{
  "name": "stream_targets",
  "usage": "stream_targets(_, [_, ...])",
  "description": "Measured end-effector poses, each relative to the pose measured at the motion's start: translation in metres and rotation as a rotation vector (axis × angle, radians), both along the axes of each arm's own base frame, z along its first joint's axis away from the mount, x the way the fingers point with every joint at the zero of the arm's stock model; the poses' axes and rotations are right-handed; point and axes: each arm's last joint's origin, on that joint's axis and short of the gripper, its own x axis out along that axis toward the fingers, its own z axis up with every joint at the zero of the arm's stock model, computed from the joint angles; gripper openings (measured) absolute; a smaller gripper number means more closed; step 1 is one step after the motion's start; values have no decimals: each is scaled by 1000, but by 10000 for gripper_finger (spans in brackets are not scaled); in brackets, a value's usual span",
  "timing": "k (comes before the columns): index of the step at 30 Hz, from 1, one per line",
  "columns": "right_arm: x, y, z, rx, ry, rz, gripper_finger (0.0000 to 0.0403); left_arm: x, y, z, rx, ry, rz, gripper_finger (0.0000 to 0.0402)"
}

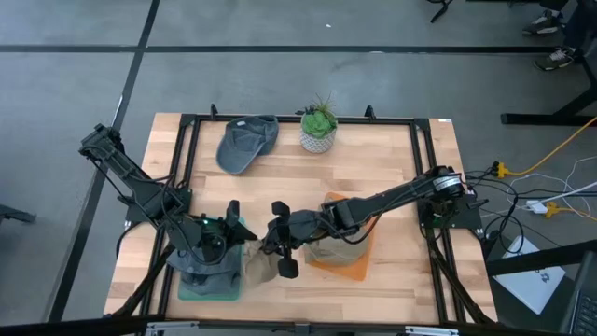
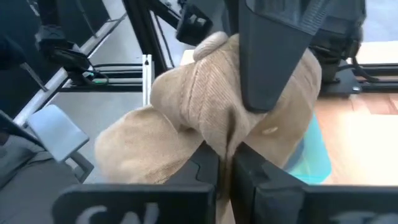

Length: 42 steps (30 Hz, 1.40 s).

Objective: Pick & Place hat
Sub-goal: Put the brown cap into the orange bin

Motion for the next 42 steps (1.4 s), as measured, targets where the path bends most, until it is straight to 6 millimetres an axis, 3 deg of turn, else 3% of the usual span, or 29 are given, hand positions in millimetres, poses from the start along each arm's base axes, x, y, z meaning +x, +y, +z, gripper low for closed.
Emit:
stream_targets(6, [0,0,0,12,4,-23,8,-1,0,0,-15,-7,30,18])
stream_targets(16, [0,-5,0,36,25,-201,7,-4,4,4,-154,-145,378,70])
stream_targets(22, [-3,-9,18,-8,45,-311,7,-15,-5,7,-99,-235,479,88])
stream_targets(32, [-14,-8,47,-49,101,-416,7,-24,-13,6,-121,-256,480,92])
stream_targets(36, [-24,-7,55,-72,160,-473,7,-24,-13,6,-159,-260,494,107])
stream_targets(42, [-50,-15,84,-91,262,-613,6,-27,-10,0,-237,-240,531,141])
